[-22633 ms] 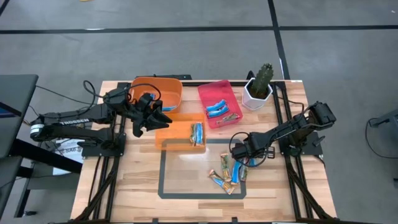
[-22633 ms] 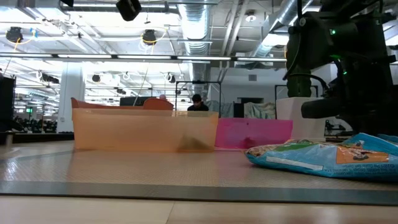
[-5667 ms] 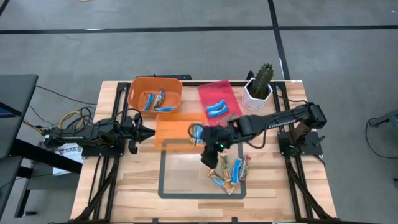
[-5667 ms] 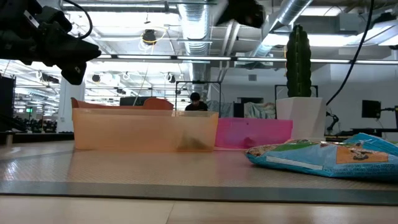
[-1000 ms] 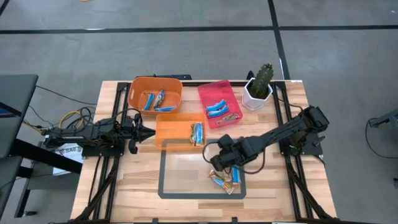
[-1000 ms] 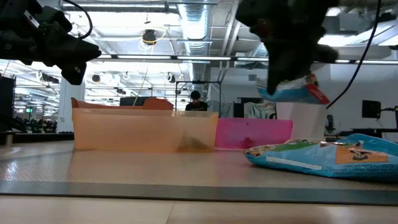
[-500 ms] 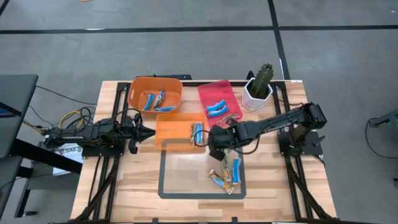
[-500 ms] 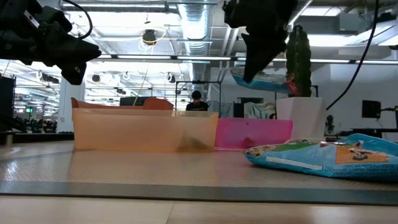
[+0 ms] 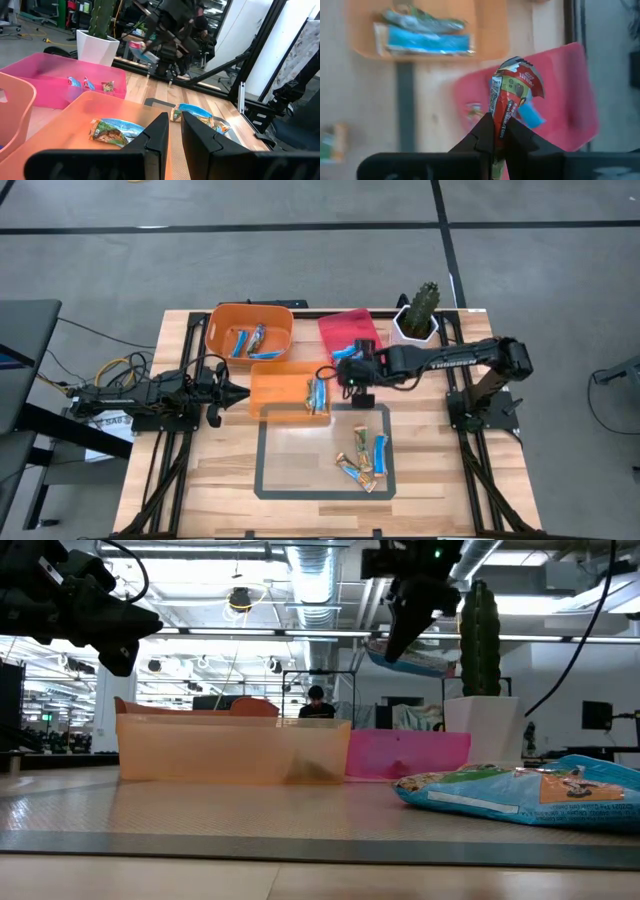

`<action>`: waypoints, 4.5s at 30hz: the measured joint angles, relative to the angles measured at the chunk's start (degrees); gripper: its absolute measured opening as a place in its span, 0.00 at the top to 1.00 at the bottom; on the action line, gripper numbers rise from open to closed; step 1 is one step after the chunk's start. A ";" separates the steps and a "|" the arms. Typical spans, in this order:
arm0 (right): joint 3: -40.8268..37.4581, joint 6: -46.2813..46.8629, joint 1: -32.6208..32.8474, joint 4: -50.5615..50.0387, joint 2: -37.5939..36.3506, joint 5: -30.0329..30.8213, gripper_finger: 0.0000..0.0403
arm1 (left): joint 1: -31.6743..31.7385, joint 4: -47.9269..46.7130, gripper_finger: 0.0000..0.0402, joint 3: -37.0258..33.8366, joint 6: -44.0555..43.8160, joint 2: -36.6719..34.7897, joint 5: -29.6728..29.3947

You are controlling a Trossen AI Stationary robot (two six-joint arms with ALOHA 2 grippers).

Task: Pick and place Granola Bars by type
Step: Put the red granola bar into the red bin, then put the yellow granola bar into the bottom orange bin

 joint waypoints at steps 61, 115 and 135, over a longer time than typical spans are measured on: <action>-16.50 -30.58 -14.00 23.16 0.22 -6.88 0.80 | -0.01 0.04 0.89 0.00 0.00 0.00 -0.01; -16.46 63.03 7.14 12.94 -9.20 -29.29 0.80 | 0.00 0.04 0.89 0.00 0.00 0.00 0.00; -16.46 98.31 24.13 0.83 -9.20 -18.47 0.69 | 0.00 0.04 0.89 0.00 0.00 0.02 0.00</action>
